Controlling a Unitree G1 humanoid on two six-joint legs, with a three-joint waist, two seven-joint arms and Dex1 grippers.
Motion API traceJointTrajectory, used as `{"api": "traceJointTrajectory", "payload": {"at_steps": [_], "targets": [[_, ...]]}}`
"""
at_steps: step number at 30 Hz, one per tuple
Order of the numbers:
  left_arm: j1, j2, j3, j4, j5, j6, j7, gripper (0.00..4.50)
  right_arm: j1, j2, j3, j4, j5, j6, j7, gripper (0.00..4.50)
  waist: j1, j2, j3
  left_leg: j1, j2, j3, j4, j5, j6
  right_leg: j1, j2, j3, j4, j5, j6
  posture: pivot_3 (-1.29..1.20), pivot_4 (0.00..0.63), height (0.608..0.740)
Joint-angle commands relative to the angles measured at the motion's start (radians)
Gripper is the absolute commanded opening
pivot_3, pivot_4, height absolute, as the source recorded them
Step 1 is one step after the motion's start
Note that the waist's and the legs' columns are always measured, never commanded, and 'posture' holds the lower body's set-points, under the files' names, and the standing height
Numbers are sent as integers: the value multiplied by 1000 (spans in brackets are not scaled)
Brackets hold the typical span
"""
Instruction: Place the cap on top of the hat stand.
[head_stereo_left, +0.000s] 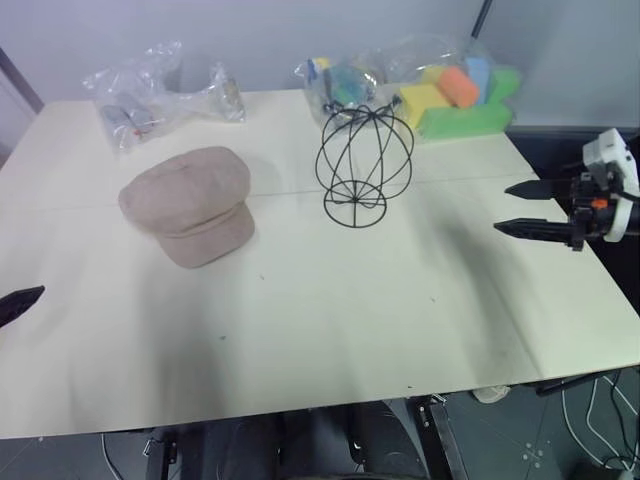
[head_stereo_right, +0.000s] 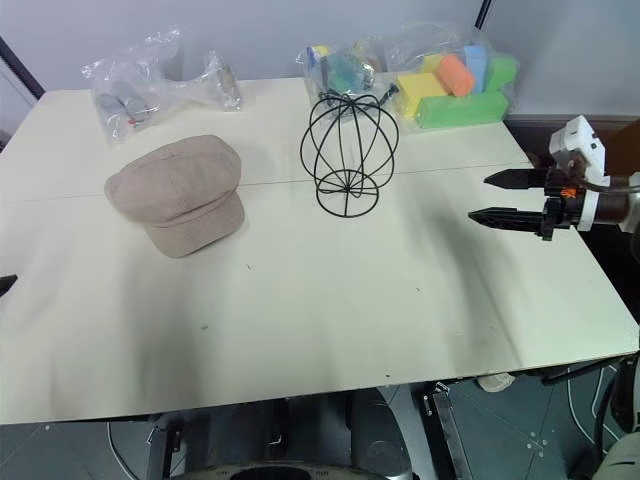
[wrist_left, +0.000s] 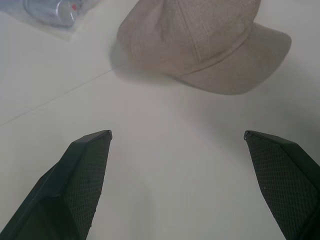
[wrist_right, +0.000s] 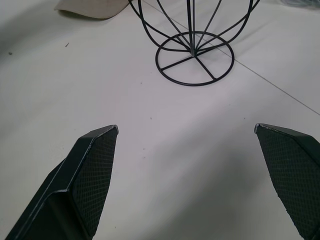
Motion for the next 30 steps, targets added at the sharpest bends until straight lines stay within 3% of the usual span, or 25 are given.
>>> {"api": "traceJointTrajectory", "payload": {"at_steps": [1,19,24,30], "targets": [[-12,22,43,7,10,3,-13,4454,-14,-2,-21,-17,11,-4,3,4500,0,0,0,0,0,0,0,0,0,0,0,0,0,0,0,0,150,740],[-76,-11,-4,-63,60,-39,32,4454,-18,25,-25,-28,-2,-48,-29,4500,2,0,0,0,0,0,0,0,0,0,0,0,1,0,0,0,150,740],[-139,-25,-187,-294,105,-53,137,4454,-2,19,-42,-109,31,15,-56,4500,5,0,0,0,-1,0,1,0,0,1,-1,0,1,0,1,0,150,740],[-215,-11,-522,-462,368,-181,302,4454,154,14,-113,-418,125,119,-101,4500,4,0,0,0,-1,0,1,0,0,1,1,1,3,2,4,0,150,740]]}}
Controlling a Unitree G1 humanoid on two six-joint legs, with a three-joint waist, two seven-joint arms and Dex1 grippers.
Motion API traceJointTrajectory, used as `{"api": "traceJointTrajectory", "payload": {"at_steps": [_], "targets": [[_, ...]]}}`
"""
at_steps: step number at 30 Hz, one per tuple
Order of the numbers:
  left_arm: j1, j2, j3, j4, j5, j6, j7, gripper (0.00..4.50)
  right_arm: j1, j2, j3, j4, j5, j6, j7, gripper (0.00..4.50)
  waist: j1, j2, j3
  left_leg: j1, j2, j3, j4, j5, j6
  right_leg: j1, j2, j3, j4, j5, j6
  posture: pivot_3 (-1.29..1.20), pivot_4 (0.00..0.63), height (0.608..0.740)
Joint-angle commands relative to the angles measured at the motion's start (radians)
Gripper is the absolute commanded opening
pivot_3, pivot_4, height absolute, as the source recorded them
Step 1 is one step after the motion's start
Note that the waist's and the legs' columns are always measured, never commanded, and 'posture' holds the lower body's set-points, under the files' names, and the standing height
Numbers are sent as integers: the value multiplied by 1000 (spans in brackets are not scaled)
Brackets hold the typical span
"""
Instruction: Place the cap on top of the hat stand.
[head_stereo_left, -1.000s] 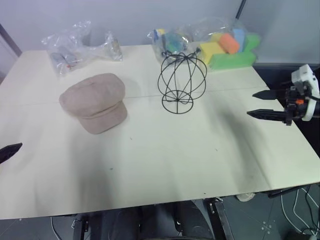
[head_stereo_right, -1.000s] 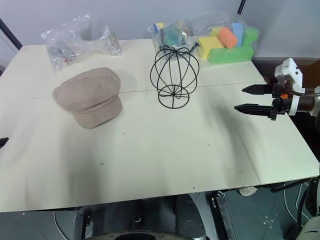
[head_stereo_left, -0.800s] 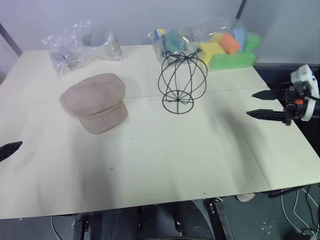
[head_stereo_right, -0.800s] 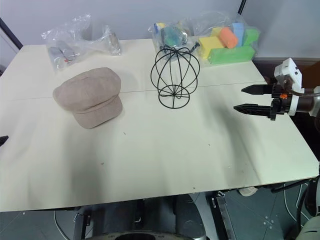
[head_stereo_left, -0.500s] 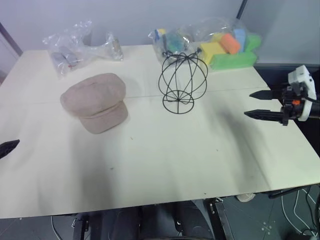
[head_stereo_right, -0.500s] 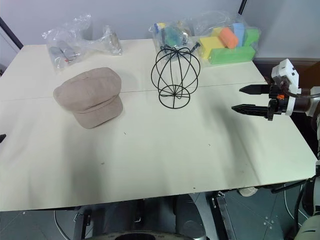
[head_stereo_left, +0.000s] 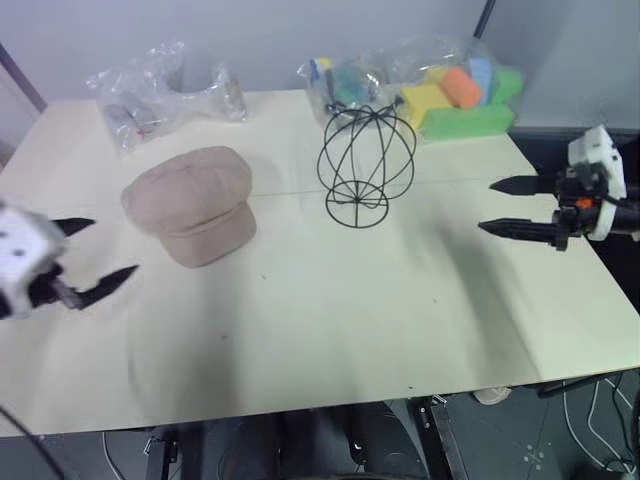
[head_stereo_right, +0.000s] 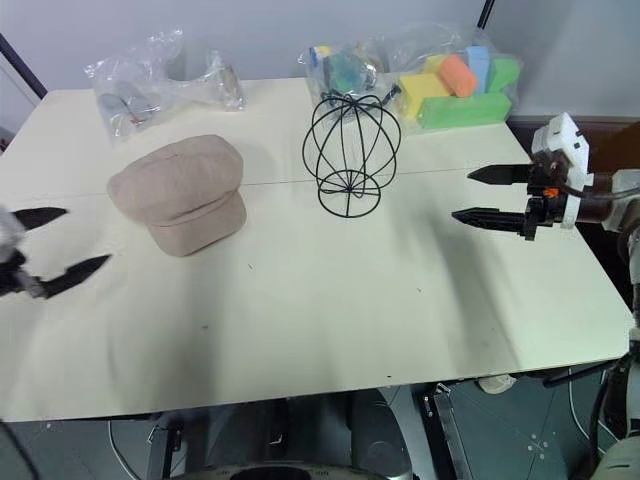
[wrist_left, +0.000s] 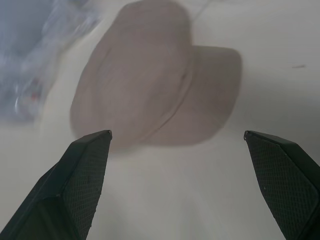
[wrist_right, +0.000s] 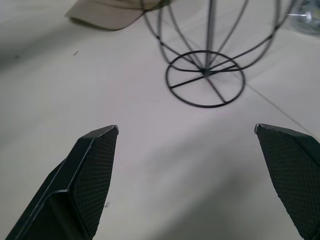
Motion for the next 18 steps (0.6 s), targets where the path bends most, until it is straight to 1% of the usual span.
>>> {"api": "traceJointTrajectory", "payload": {"at_steps": [1,4,7,8,10,15,18], "targets": [[-70,15,-214,-72,204,-79,120,4454,85,-13,-80,-221,89,76,-37,4500,1,0,0,0,0,0,0,0,0,0,0,0,0,0,0,0,150,740],[-173,-13,-424,-49,396,-114,232,4454,184,-3,-126,-398,150,148,-98,4500,6,0,0,0,0,-1,1,0,0,0,1,0,1,0,0,0,150,740],[-318,-122,-641,33,624,-121,383,4454,278,5,-182,-598,251,246,-165,4500,17,1,0,0,-1,-1,2,0,0,1,1,0,1,0,1,0,150,740],[-349,-143,-696,58,684,-145,403,4454,294,7,-196,-647,283,274,-188,4500,22,0,-1,0,-1,-1,3,0,0,1,2,0,1,1,2,0,150,740],[-385,-176,-769,103,770,-159,423,4454,302,10,-214,-715,330,310,-237,4500,24,0,-1,0,0,-2,3,0,0,1,2,1,1,2,4,0,150,740],[-433,-267,-865,174,860,-184,450,4454,273,19,-238,-794,436,372,-359,4500,30,-1,-1,0,0,-2,4,0,0,2,2,1,1,2,4,0,150,740],[-460,-292,-904,239,916,-224,465,4454,269,21,-235,-799,458,373,-401,4500,31,-1,-1,0,0,-2,4,0,0,2,2,1,1,2,4,0,150,740]]}}
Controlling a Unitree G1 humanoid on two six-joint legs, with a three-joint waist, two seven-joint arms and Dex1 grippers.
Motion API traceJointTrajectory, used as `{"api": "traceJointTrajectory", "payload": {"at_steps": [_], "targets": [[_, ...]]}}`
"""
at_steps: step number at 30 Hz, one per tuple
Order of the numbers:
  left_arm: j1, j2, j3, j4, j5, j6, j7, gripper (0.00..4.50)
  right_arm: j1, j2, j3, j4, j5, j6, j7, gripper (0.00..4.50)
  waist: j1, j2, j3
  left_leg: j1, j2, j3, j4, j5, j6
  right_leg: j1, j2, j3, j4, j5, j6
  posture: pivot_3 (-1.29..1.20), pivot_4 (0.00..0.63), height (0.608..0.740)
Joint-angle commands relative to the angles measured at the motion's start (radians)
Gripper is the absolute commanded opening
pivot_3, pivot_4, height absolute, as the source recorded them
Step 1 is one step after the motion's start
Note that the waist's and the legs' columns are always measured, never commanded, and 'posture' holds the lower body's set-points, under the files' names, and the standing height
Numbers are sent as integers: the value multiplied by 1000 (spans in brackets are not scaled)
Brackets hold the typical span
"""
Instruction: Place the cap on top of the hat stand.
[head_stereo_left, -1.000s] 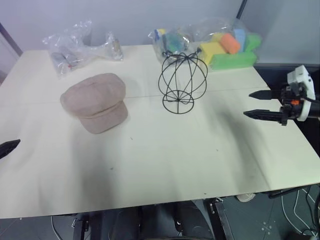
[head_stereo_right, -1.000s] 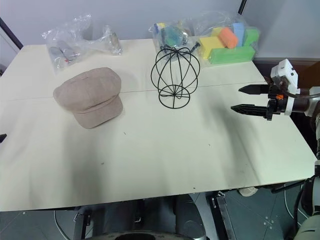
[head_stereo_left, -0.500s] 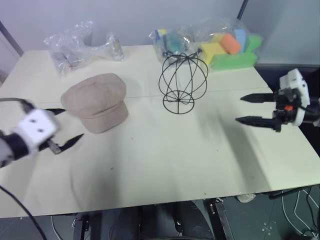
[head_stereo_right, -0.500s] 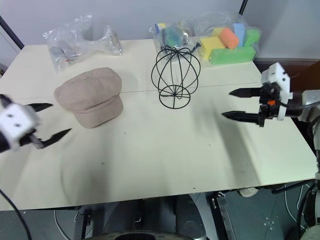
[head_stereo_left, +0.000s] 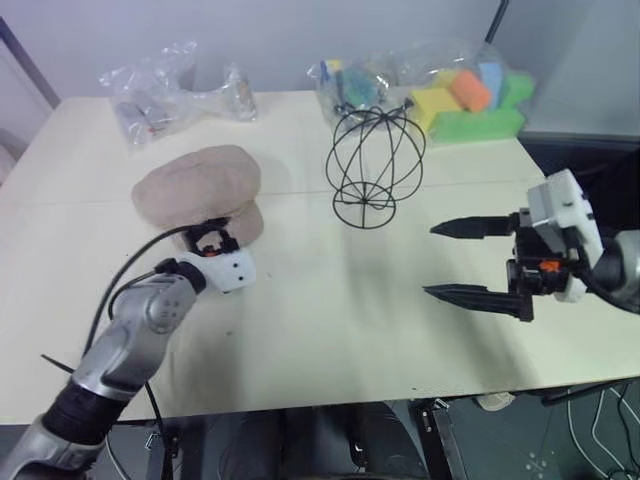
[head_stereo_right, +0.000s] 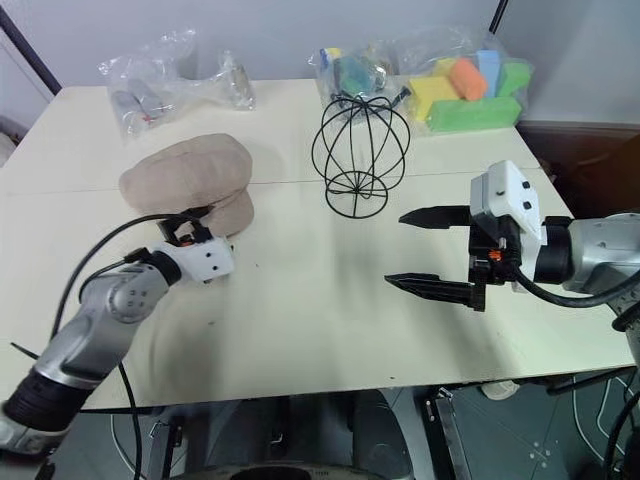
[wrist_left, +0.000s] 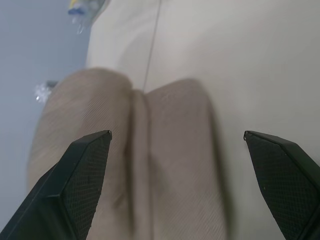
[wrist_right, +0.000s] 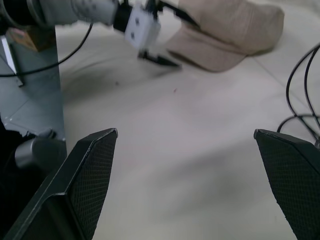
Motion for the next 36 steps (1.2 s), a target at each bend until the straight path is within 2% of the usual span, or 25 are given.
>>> {"api": "traceJointTrajectory", "payload": {"at_steps": [1,8,16,19,23,25,26,31,36], "targets": [[-44,-12,-28,65,78,-54,39,4454,-16,5,-28,-18,35,-3,-50,4500,1,0,0,0,0,0,0,0,0,0,0,0,0,0,0,0,150,740],[-139,-50,-46,301,179,-53,129,4454,-46,-4,-9,8,43,-24,-81,4500,-1,0,-1,1,0,-1,1,0,0,1,0,0,1,0,0,0,150,740],[-192,-86,-40,439,176,-85,170,4454,-87,-7,5,17,58,-21,-101,4500,0,0,-1,1,0,-1,1,0,0,2,1,0,2,0,0,0,150,740],[-200,-86,-34,444,171,-98,168,3072,-88,-4,1,18,64,-21,-110,4500,-2,0,-2,1,0,-1,1,0,0,2,1,0,2,0,0,0,150,740],[-207,-79,-24,449,171,-114,169,944,-75,-2,-1,15,60,-29,-118,4500,-1,0,-2,1,0,-1,1,0,0,1,1,0,2,0,0,0,150,740],[-209,-74,-15,439,174,-116,175,211,-69,-1,-4,14,57,-32,-119,4500,0,0,-2,1,0,-1,1,0,0,2,1,0,2,0,0,0,150,740],[-212,-71,-10,434,174,-117,181,25,-68,-2,-5,15,57,-33,-119,4500,0,0,-2,1,0,-1,1,0,0,2,1,0,2,0,0,0,150,740],[-279,-70,60,395,141,-153,253,25,-75,-21,-32,47,90,2,-122,4500,1,0,-1,1,0,-1,1,0,0,2,0,0,2,0,1,0,150,740],[-467,-73,110,351,55,-333,292,25,-79,-82,-111,105,54,-22,-105,4500,16,-1,-1,-1,0,-2,3,0,0,1,0,-2,1,1,2,0,150,740]]}}
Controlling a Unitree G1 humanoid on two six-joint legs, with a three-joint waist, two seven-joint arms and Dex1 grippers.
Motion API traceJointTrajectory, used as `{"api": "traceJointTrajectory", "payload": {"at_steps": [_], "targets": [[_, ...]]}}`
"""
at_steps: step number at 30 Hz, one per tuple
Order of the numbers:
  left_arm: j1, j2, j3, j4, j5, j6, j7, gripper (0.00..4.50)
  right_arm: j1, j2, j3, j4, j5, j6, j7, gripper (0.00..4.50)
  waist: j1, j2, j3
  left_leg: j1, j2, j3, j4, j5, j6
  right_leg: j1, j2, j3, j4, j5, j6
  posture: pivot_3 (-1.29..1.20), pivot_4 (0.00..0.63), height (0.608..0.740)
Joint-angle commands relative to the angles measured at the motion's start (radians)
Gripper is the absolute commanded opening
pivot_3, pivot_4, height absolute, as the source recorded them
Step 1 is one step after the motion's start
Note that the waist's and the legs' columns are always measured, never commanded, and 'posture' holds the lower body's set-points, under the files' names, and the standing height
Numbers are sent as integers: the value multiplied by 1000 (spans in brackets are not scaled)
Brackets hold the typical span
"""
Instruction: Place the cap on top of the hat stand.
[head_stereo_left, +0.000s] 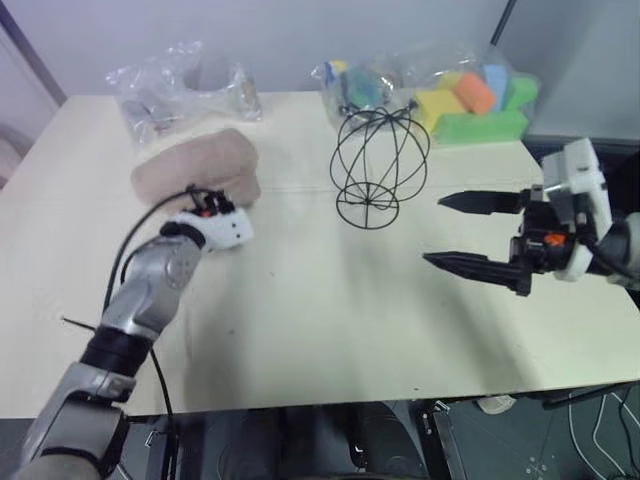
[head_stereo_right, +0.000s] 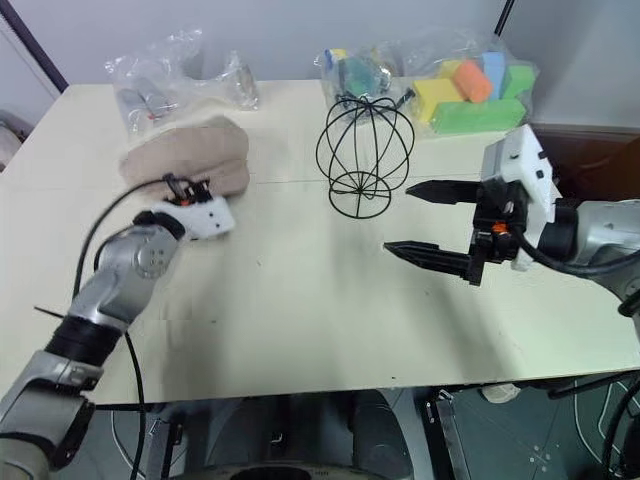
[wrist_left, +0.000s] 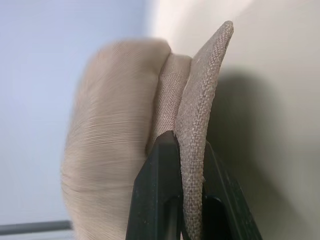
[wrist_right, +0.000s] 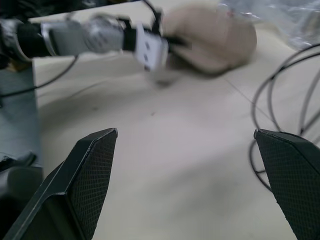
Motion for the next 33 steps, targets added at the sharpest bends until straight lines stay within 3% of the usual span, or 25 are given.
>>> {"api": "traceJointTrajectory", "payload": {"at_steps": [1,8,15,19,24,28,33], "targets": [[-157,-3,56,-75,-62,-144,42,25,-18,-47,-114,45,-3,-20,13,4500,9,0,0,0,0,0,0,0,0,0,0,0,0,0,0,0,150,740],[-361,-138,-56,-73,-129,-408,-13,25,29,-56,-216,42,20,2,-3,4500,13,0,0,-1,-1,1,1,0,0,1,-1,1,-1,1,2,0,150,740],[-294,-186,-241,13,8,-500,-101,25,114,-27,-272,-38,66,26,-57,4500,-3,1,-1,2,-1,1,-1,0,0,1,1,3,0,1,2,0,150,740],[-250,-188,-262,18,116,-412,-110,25,140,-14,-276,-62,87,31,-89,4500,-9,1,0,2,-1,1,-1,0,0,1,1,2,0,1,2,0,150,740],[-210,-212,-302,44,137,-431,-121,25,150,-12,-251,-60,70,14,-101,4500,-9,1,-1,1,-1,1,0,0,0,1,1,2,-1,1,2,0,150,740],[-200,-242,-292,69,141,-432,-89,1476,175,-27,-209,-74,-9,-24,-93,4500,-9,1,0,1,-1,1,0,0,0,1,1,2,-1,1,2,0,150,740],[-147,-216,-253,8,92,-437,-111,4007,229,-44,-114,-100,-163,-98,-105,4500,-11,1,-1,1,-1,1,-1,0,0,1,1,2,-1,1,2,0,150,740]]}}
